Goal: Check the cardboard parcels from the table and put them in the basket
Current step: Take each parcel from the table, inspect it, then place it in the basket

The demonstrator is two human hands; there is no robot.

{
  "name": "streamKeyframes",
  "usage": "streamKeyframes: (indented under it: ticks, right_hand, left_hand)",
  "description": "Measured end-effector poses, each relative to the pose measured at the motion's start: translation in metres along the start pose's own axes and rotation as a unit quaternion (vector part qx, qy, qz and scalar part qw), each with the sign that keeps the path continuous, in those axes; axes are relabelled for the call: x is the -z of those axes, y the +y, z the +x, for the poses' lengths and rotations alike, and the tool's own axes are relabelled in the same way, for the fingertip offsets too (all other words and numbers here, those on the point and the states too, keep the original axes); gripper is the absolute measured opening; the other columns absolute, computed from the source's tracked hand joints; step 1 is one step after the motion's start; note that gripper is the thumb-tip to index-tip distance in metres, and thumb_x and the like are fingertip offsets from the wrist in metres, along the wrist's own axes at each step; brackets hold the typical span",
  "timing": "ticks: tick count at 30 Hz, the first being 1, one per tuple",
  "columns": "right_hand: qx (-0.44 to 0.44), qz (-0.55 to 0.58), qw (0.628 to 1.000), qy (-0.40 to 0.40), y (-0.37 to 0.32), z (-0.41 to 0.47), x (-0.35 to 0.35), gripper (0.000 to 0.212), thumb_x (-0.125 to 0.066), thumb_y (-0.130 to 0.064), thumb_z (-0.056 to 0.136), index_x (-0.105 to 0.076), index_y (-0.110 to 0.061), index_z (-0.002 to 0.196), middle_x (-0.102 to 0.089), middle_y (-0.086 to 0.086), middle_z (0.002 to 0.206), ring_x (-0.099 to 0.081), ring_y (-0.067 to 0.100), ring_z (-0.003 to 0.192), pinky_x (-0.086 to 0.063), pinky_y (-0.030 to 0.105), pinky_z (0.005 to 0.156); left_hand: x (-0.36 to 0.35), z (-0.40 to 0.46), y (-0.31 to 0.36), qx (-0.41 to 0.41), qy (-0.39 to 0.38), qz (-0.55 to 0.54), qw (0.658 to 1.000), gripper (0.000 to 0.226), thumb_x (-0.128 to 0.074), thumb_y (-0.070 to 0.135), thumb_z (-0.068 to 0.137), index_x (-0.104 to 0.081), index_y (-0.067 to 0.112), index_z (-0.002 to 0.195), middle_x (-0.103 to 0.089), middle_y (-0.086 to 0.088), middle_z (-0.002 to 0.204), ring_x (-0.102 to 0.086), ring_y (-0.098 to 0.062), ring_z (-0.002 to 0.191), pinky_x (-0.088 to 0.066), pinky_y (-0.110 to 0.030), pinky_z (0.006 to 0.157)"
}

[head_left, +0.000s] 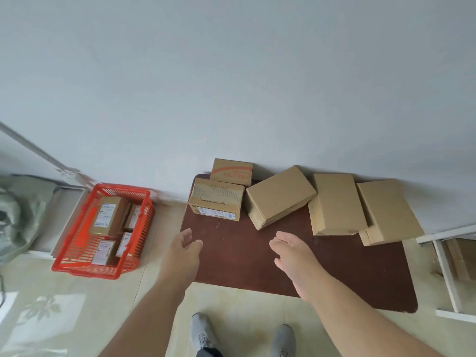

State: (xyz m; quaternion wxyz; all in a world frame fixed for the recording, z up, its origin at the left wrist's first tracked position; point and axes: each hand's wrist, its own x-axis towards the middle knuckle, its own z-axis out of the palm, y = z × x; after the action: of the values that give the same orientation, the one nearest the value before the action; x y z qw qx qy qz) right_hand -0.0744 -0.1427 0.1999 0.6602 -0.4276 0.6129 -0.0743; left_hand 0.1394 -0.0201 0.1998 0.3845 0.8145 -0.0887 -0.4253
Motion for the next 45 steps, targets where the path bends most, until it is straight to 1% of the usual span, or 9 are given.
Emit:
streamKeyframes:
  ticks: [6, 12, 17, 21, 24, 33, 36, 41, 45]
  right_hand:
    - [0.026, -0.038, 0.999, -0.018, 0.007, 0.058, -0.016, 0.053, -0.06, -0.025, 0.103, -0.05, -0.015, 0.154, -0.062, -0.01, 0.134, -0.056, 0.018, 0.135, -0.039, 0.044, 0.123]
    - [0.077, -0.057, 0.995, -0.035, 0.015, 0.127, -0.058, 0.059, -0.058, -0.027, 0.107, -0.038, -0.022, 0.163, -0.043, -0.007, 0.164, -0.042, 0.012, 0.15, -0.035, 0.027, 0.113]
    - [0.172, -0.068, 0.982, -0.041, 0.039, 0.185, -0.085, 0.055, -0.057, -0.028, 0.104, -0.044, -0.025, 0.158, -0.057, -0.028, 0.136, -0.053, -0.004, 0.13, -0.038, 0.019, 0.104]
    - [0.232, -0.061, 0.97, -0.045, 0.066, 0.223, -0.095, 0.06, -0.057, -0.044, 0.089, -0.055, -0.036, 0.148, -0.068, -0.023, 0.133, -0.061, 0.002, 0.125, -0.047, 0.036, 0.113]
    - [0.268, -0.067, 0.96, -0.052, 0.078, 0.237, -0.096, 0.038, -0.055, -0.031, 0.099, -0.064, -0.036, 0.136, -0.074, -0.021, 0.121, -0.067, 0.004, 0.117, -0.052, 0.032, 0.106]
    - [0.342, -0.068, 0.935, -0.057, 0.097, 0.241, -0.099, 0.038, -0.056, -0.025, 0.101, -0.062, -0.036, 0.137, -0.073, -0.022, 0.12, -0.066, 0.0, 0.112, -0.052, 0.019, 0.085]
    - [0.333, -0.06, 0.938, -0.068, 0.103, 0.226, -0.095, 0.031, -0.056, -0.02, 0.103, -0.066, -0.033, 0.129, -0.075, -0.017, 0.116, -0.07, 0.006, 0.106, -0.051, 0.007, 0.067]
    - [0.337, -0.071, 0.936, -0.073, 0.105, 0.174, -0.079, 0.025, -0.055, -0.022, 0.104, -0.07, -0.034, 0.121, -0.076, -0.011, 0.111, -0.069, 0.015, 0.105, -0.049, 0.018, 0.065]
    - [0.374, -0.085, 0.922, -0.047, 0.118, 0.124, -0.055, 0.028, -0.054, -0.024, 0.102, -0.07, -0.033, 0.124, -0.076, -0.006, 0.112, -0.07, 0.023, 0.094, -0.048, 0.03, 0.07]
  left_hand:
    - [-0.017, 0.042, -0.014, -0.009, 0.07, 0.004, 0.997, 0.053, -0.059, 0.03, 0.103, -0.045, 0.027, 0.155, -0.054, 0.006, 0.152, -0.057, -0.015, 0.13, -0.046, -0.041, 0.112]
    - [-0.039, 0.116, -0.034, -0.058, 0.112, 0.003, 0.992, 0.062, -0.056, 0.037, 0.106, -0.033, 0.023, 0.162, -0.045, 0.006, 0.158, -0.051, -0.015, 0.135, -0.045, -0.016, 0.094]
    - [-0.058, 0.182, -0.056, -0.12, 0.155, -0.009, 0.981, 0.071, -0.052, 0.051, 0.105, -0.028, 0.02, 0.164, -0.037, 0.0, 0.167, -0.036, -0.019, 0.152, -0.03, -0.039, 0.124]
    - [-0.081, 0.209, -0.071, -0.164, 0.154, -0.058, 0.973, 0.048, -0.048, 0.051, 0.107, -0.051, 0.022, 0.146, -0.061, 0.006, 0.135, -0.055, -0.018, 0.128, -0.039, -0.032, 0.103]
    - [-0.092, 0.219, -0.082, -0.202, 0.166, -0.081, 0.962, 0.043, -0.049, 0.052, 0.107, -0.054, 0.024, 0.138, -0.064, 0.008, 0.127, -0.057, -0.014, 0.119, -0.042, -0.033, 0.104]
    - [-0.099, 0.22, -0.111, -0.305, 0.199, -0.103, 0.926, 0.028, -0.047, 0.057, 0.104, -0.053, 0.038, 0.123, -0.066, 0.012, 0.124, -0.063, -0.013, 0.118, -0.05, -0.045, 0.108]
    - [-0.096, 0.205, -0.117, -0.321, 0.206, -0.108, 0.918, 0.026, -0.048, 0.053, 0.106, -0.054, 0.037, 0.125, -0.066, 0.012, 0.126, -0.062, -0.009, 0.119, -0.048, -0.035, 0.105]
    - [-0.084, 0.147, -0.122, -0.326, 0.21, -0.102, 0.916, 0.007, -0.047, 0.044, 0.109, -0.053, 0.04, 0.108, -0.067, 0.009, 0.115, -0.062, 0.005, 0.098, -0.046, -0.018, 0.084]
    - [-0.082, 0.086, -0.133, -0.332, 0.201, -0.109, 0.915, 0.009, -0.046, 0.041, 0.111, -0.051, 0.035, 0.115, -0.064, 0.016, 0.104, -0.06, 0.018, 0.079, -0.041, -0.002, 0.062]
